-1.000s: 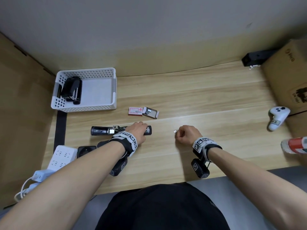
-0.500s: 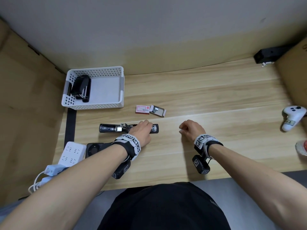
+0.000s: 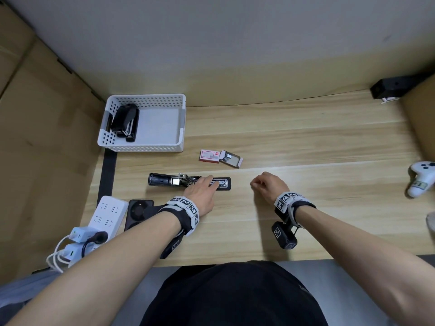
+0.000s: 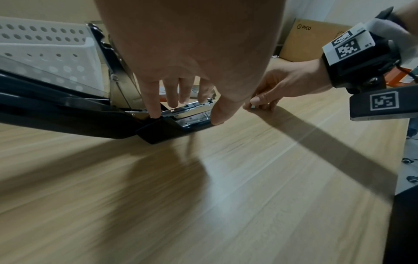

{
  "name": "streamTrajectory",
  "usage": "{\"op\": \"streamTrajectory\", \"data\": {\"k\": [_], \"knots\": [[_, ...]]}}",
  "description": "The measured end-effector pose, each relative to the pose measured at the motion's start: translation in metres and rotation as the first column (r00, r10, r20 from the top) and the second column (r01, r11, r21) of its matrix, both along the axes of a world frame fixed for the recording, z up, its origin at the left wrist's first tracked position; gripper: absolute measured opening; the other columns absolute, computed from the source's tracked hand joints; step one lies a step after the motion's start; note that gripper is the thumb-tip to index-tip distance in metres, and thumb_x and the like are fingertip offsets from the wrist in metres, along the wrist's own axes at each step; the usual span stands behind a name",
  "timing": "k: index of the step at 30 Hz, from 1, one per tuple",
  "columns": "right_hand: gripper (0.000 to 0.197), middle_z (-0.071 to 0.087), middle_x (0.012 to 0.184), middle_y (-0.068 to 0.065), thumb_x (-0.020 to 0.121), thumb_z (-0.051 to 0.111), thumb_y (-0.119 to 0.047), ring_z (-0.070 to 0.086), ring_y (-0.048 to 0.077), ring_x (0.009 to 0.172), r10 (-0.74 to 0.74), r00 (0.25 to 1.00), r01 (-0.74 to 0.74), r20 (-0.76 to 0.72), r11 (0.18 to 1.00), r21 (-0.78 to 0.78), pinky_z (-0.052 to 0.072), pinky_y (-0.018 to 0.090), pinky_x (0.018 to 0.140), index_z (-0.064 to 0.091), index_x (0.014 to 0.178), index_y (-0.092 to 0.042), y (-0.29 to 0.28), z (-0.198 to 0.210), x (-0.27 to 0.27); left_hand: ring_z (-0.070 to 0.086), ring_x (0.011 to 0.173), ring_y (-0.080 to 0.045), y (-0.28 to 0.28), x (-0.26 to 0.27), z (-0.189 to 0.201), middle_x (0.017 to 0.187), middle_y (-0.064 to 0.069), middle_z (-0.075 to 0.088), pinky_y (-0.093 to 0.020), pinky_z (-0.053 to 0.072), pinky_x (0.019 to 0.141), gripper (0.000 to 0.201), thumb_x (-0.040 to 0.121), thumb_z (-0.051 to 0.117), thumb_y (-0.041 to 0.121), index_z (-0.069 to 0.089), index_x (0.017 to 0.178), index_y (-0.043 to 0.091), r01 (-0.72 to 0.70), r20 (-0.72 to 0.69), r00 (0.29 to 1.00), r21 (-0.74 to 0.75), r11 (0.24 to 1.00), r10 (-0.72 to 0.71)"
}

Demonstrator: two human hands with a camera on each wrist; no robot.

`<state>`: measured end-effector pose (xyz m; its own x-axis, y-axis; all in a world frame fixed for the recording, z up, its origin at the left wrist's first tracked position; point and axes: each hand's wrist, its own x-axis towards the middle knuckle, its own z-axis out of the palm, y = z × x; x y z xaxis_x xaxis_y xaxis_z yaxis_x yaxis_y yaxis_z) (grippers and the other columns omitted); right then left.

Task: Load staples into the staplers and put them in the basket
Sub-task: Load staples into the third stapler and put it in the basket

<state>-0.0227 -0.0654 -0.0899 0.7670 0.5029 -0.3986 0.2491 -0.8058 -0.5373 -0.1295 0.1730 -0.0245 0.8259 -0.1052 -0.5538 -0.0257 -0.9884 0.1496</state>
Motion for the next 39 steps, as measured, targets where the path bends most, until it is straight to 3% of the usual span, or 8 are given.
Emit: {"op": "streamTrajectory", "data": {"k": [8, 14, 18, 23, 32, 36, 39], "knots": [[0.008, 0.059, 0.095, -0.010, 0.088, 0.065, -0.035, 0.056, 0.012, 0.092, 0.105, 0.990, -0.106, -0.094, 0.994, -0.006, 0.051, 0.036, 0.079, 0.073, 0.087, -0.032, 0.015, -0.006, -0.006, 0.025, 0.140, -0.027, -0.004, 0.003, -0.006, 0.157, -0.008, 0.020, -0.045, 0.044, 0.101, 0.063, 0.090, 0.049, 0.018, 0.027, 0.149, 0.019, -0.014, -0.020, 1.000, 0.025, 1.000, 0.015], [0.006, 0.058, 0.093, -0.013, 0.085, 0.069, -0.031, 0.055, 0.009, 0.090, 0.092, 0.993, -0.090, -0.080, 0.995, 0.030, 0.048, 0.030, 0.077, 0.072, 0.091, -0.030, 0.022, -0.010, -0.007, 0.023, 0.141, -0.025, 0.002, -0.003, -0.006, 0.157, -0.008, 0.020, -0.042, 0.045, 0.100, 0.062, 0.090, 0.048, 0.017, 0.029, 0.149, 0.014, -0.020, 0.014, 1.000, 0.033, 0.999, 0.020], [0.005, 0.066, 0.092, -0.011, 0.086, 0.069, -0.029, 0.060, 0.010, 0.089, 0.040, 0.997, -0.034, -0.072, 0.996, 0.081, 0.049, 0.030, 0.078, 0.073, 0.088, -0.029, 0.026, -0.008, -0.005, 0.018, 0.144, -0.024, 0.003, -0.004, -0.008, 0.159, -0.009, 0.016, -0.043, 0.040, 0.106, 0.062, 0.090, 0.049, 0.017, 0.029, 0.148, 0.008, -0.038, 0.008, 0.999, 0.020, 0.999, 0.038], [0.012, 0.059, 0.097, -0.007, 0.090, 0.066, -0.028, 0.056, 0.012, 0.091, 0.119, 0.993, -0.117, -0.013, 0.988, 0.099, 0.048, 0.032, 0.076, 0.076, 0.096, -0.027, 0.028, -0.008, -0.001, 0.016, 0.145, -0.027, 0.005, -0.007, -0.011, 0.160, -0.011, 0.016, -0.042, 0.036, 0.110, 0.062, 0.090, 0.049, 0.018, 0.029, 0.147, 0.005, -0.030, 0.016, 0.999, -0.001, 1.000, 0.030], [0.018, 0.054, 0.094, -0.012, 0.092, 0.061, -0.040, 0.056, 0.009, 0.086, 0.100, 0.995, -0.099, 0.000, 0.988, 0.118, 0.048, 0.029, 0.073, 0.072, 0.104, -0.036, 0.028, -0.010, 0.003, 0.015, 0.146, -0.026, 0.005, -0.008, -0.011, 0.160, -0.010, 0.015, -0.042, 0.034, 0.111, 0.065, 0.089, 0.050, 0.018, 0.027, 0.148, 0.007, -0.050, 0.010, 0.999, -0.017, 0.999, 0.050], [0.024, 0.054, 0.095, -0.010, 0.084, 0.069, -0.044, 0.055, 0.008, 0.083, 0.061, 0.998, -0.059, -0.021, 0.992, 0.111, 0.047, 0.028, 0.073, 0.070, 0.106, -0.035, 0.028, -0.007, 0.005, 0.013, 0.147, -0.024, 0.004, -0.008, -0.010, 0.161, -0.008, 0.014, -0.042, 0.033, 0.112, 0.066, 0.090, 0.050, 0.018, 0.025, 0.149, 0.008, -0.058, -0.009, 0.998, -0.019, 0.998, 0.058], [0.032, 0.054, 0.094, -0.008, 0.077, 0.078, -0.034, 0.055, 0.009, 0.083, 0.078, 0.996, -0.074, -0.033, 0.992, 0.102, 0.049, 0.029, 0.077, 0.070, 0.107, -0.032, 0.025, -0.008, 0.007, 0.012, 0.148, -0.023, 0.005, -0.006, -0.009, 0.161, -0.007, 0.012, -0.042, 0.032, 0.113, 0.066, 0.090, 0.049, 0.019, 0.024, 0.150, 0.008, -0.063, -0.023, 0.998, -0.023, 0.998, 0.062]]}}
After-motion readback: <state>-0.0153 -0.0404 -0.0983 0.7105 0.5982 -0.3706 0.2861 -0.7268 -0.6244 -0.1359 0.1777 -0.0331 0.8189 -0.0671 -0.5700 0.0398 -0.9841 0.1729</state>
